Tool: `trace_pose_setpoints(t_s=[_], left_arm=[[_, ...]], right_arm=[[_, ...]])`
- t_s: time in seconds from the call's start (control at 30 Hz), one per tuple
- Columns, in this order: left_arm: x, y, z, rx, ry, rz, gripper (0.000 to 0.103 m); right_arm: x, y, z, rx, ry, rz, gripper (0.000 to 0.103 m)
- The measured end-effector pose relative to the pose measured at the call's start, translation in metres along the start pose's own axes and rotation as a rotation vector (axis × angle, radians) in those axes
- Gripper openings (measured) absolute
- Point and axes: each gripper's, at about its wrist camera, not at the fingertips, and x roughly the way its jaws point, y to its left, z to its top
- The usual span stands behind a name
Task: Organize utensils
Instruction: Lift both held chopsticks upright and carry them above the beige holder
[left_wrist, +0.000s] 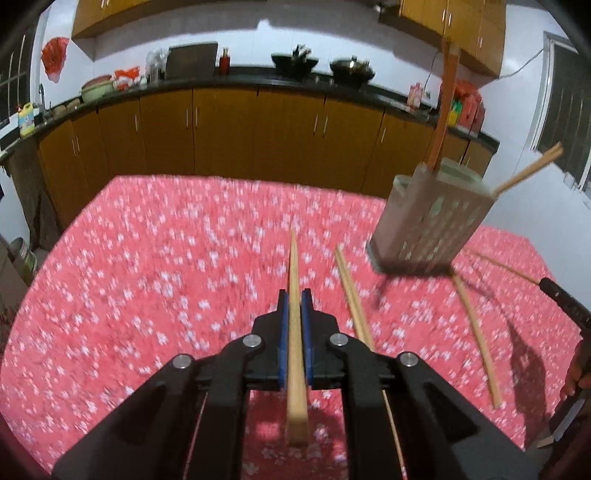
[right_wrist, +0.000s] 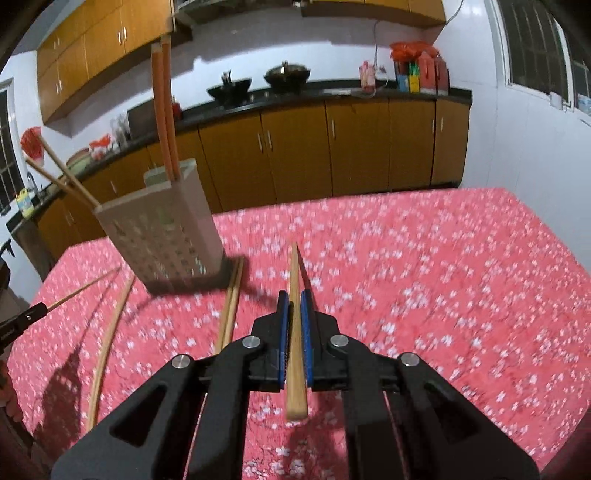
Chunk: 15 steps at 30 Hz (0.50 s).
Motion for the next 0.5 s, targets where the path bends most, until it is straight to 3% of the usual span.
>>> trace_pose_setpoints(t_s=[0.3,0.5], left_arm=[[-0.041,-0.003,0.033,-0.008,-0.161,-0.029,0.008],[-0.051,-0.009,0.041,0.004,-0.199,-0.039,0.008]], right_arm=[[-0.024,0.0,0.023,0.017,-0.12,0.008,0.008],[-0.031,0.003,0.031,0.009,-0.159,0.014,0.008]])
